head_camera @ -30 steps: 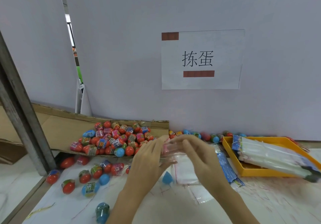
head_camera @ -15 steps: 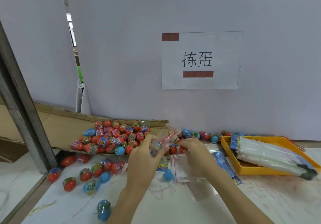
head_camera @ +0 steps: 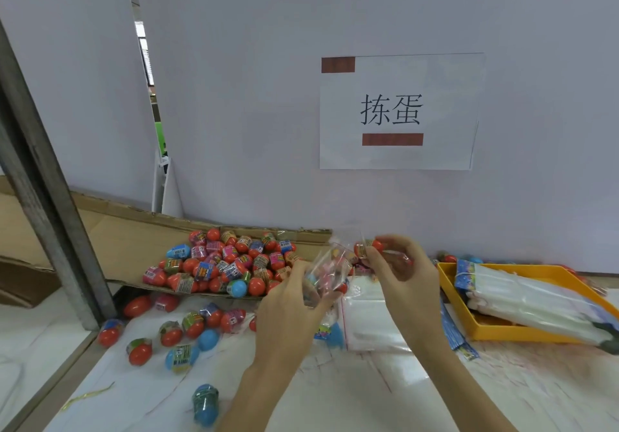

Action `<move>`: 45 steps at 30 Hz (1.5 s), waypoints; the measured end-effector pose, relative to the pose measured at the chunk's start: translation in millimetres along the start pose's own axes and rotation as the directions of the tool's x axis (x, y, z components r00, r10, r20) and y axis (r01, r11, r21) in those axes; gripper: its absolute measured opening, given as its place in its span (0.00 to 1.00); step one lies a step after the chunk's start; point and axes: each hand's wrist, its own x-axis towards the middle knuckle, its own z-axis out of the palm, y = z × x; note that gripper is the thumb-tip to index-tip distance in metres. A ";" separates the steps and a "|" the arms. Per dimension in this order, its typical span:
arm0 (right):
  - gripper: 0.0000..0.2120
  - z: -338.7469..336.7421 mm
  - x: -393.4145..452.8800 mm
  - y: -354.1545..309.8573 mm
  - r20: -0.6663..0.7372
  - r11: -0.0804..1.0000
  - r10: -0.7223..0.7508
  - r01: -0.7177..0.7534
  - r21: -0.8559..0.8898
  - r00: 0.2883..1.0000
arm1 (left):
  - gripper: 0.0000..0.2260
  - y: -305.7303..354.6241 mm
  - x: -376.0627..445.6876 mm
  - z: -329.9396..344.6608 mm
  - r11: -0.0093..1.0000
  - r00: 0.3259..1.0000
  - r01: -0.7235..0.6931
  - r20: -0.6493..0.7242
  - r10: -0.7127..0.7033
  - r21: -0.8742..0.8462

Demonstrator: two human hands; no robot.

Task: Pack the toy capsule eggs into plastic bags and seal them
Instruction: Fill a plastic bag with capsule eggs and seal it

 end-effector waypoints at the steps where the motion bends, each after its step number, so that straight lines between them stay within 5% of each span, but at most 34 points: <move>1: 0.11 1.3 -1.5 -7.2 -0.002 0.999 -0.028 0.028 0.020 1.000 | 0.29 0.5 -1.4 0.5 0.999 0.999 -0.041 0.001 0.041 0.027; 9: 0.13 12.2 -11.9 -11.7 0.050 0.983 -0.127 0.132 -0.128 0.991 | 0.34 8.9 -3.2 -2.8 0.998 1.000 -0.020 0.016 0.019 0.064; 15: 0.13 3.5 -3.3 0.4 -0.013 0.977 -0.111 0.107 -0.184 0.994 | 0.25 6.4 -1.6 -7.2 0.991 0.995 0.098 -0.036 -0.095 0.091; 20: 0.02 -12.7 2.4 37.2 0.051 0.904 0.207 -0.171 -0.392 0.977 | 0.18 2.1 1.5 -12.0 0.983 0.984 0.166 -0.077 -0.160 0.081; 23: 0.02 -16.3 1.3 50.0 0.071 0.849 0.286 -0.219 -0.480 0.955 | 0.19 -0.2 1.5 -12.0 0.980 0.983 0.173 -0.076 -0.166 0.098; 27: 0.03 -17.9 8.0 45.8 -0.001 0.891 0.314 -0.295 -0.344 0.949 | 0.19 -3.6 0.6 -9.4 0.980 0.982 0.179 -0.076 -0.173 0.081; 32: 0.07 -32.9 13.1 42.7 -0.133 0.809 0.117 -0.172 -0.562 0.984 | 0.19 -2.4 1.7 -8.9 0.978 0.982 0.189 -0.043 -0.186 0.084; 37: 0.11 -44.9 18.5 44.6 0.072 0.531 0.290 -0.098 -0.841 0.954 | 0.20 -3.2 1.8 -6.4 0.980 0.985 0.174 -0.041 -0.170 0.096; 42: 0.14 -39.5 20.4 20.6 0.224 0.672 0.169 0.054 -0.738 0.960 | 0.20 -6.9 1.0 -5.1 0.982 0.986 0.162 -0.041 -0.159 0.094; 45: 0.16 -32.1 15.4 12.2 0.443 0.644 0.375 0.114 -0.756 0.814 | 0.20 -7.2 1.1 -5.2 0.984 0.988 0.153 -0.034 -0.151 0.087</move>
